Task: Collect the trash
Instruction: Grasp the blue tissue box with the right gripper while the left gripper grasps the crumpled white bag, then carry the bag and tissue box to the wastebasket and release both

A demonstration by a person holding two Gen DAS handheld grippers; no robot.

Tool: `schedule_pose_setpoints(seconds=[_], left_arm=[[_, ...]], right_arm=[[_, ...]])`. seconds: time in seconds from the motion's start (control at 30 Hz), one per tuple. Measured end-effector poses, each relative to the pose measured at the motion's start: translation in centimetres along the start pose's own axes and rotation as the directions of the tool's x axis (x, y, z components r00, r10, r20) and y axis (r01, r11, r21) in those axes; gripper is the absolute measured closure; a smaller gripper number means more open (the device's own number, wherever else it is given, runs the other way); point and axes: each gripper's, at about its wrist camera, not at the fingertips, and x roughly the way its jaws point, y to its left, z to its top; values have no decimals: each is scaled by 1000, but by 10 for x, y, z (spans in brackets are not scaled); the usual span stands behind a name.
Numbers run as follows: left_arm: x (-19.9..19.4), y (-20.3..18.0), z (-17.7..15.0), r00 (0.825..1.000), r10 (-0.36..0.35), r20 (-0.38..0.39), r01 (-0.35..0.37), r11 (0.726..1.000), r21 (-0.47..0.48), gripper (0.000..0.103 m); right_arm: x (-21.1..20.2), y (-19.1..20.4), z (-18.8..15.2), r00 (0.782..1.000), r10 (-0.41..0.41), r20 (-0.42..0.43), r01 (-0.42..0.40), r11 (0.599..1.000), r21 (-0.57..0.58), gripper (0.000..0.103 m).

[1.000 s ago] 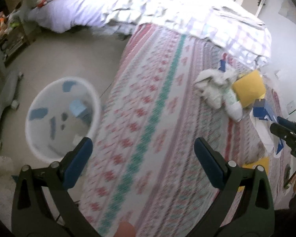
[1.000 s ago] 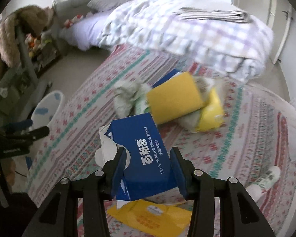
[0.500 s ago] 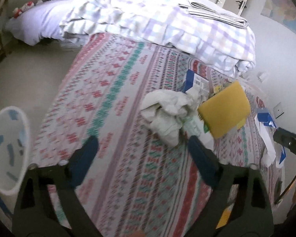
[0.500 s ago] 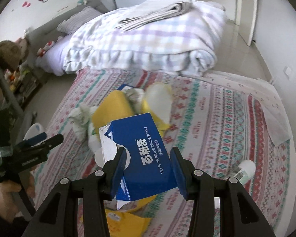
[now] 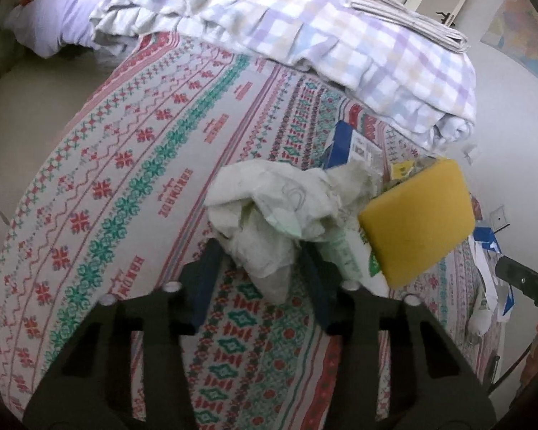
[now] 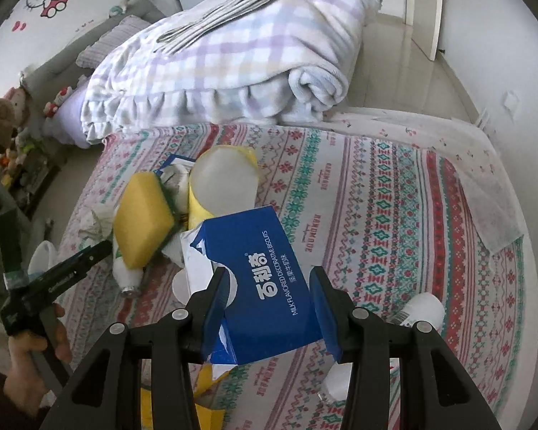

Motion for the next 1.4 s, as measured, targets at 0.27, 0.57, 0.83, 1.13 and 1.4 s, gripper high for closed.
schedule_pose_setpoints(seconds=[0.27,0.57,0.83,1.13,1.4], left_arm=[[-13,6,2,1000,29,5,-29,1000,-1,90],[-48,25,3,997,65,33,-65,998,22,91],[-80,63,-1,991,123,52,-123,992,7,91],[-111,116,-9,980,192,54,-190,981,-44,91],[-129,164,-20,971,239,29,-234,965,-118,91]], right_arm=[[-4,12,2,1000,28,5,-28,1000,-8,56],[-16,44,5,997,66,40,-64,997,-40,56],[-17,90,4,993,109,45,-104,990,-92,56],[-8,153,2,987,157,31,-150,975,-164,56],[2,204,-1,980,197,9,-190,959,-211,56]])
